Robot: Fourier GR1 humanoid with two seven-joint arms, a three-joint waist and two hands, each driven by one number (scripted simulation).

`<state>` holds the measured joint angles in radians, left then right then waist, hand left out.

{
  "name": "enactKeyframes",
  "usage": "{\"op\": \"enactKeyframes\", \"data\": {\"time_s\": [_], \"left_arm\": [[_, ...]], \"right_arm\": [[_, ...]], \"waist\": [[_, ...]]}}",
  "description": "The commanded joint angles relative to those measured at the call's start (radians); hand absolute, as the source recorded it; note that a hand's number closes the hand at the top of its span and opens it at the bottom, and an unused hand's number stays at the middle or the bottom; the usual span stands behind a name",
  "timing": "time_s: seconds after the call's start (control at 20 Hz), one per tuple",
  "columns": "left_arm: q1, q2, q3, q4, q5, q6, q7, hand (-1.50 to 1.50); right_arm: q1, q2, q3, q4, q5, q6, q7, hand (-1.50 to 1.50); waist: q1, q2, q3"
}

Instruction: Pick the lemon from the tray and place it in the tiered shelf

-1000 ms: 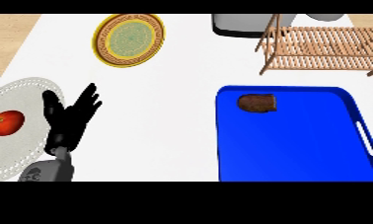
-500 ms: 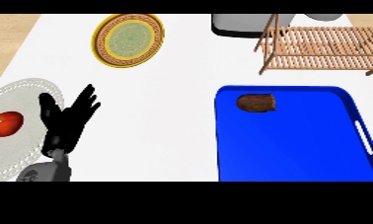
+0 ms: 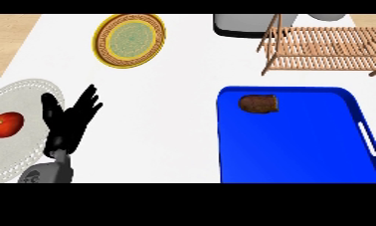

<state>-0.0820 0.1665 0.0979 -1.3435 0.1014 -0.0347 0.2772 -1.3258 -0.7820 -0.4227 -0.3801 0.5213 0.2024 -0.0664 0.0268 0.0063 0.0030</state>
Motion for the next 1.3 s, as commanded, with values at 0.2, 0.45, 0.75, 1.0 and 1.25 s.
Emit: {"op": "enactKeyframes", "data": {"time_s": [0.2,0.45,0.75,1.0,1.25], "left_arm": [[-0.025,0.037,0.038,0.039,0.027,-0.025,0.033,0.0],[0.001,-0.008,-0.006,0.001,-0.008,0.007,0.022,0.0],[0.025,0.004,0.001,-0.035,0.013,-0.017,0.032,0.0],[-0.001,-0.024,-0.015,-0.03,-0.004,0.014,0.049,0.0],[-0.01,0.0,0.022,0.035,0.018,-0.022,-0.011,0.0]], "right_arm": [[-0.1,-0.021,-0.163,0.045,-0.166,0.006,0.108,-1.5],[-0.049,-0.088,-0.215,0.064,-0.195,-0.094,0.088,-1.5],[-0.019,-0.243,-0.245,0.089,-0.185,-0.174,0.109,-1.5],[-0.011,-0.328,-0.305,0.134,-0.227,-0.207,0.167,-1.5],[0.038,-0.438,-0.351,0.165,-0.282,-0.032,0.166,-1.5]], "waist": [[-0.004,0.003,-0.003],[0.002,0.007,-0.002],[0.012,0.011,-0.001],[0.014,0.014,0.0],[0.004,0.013,-0.001]]}}
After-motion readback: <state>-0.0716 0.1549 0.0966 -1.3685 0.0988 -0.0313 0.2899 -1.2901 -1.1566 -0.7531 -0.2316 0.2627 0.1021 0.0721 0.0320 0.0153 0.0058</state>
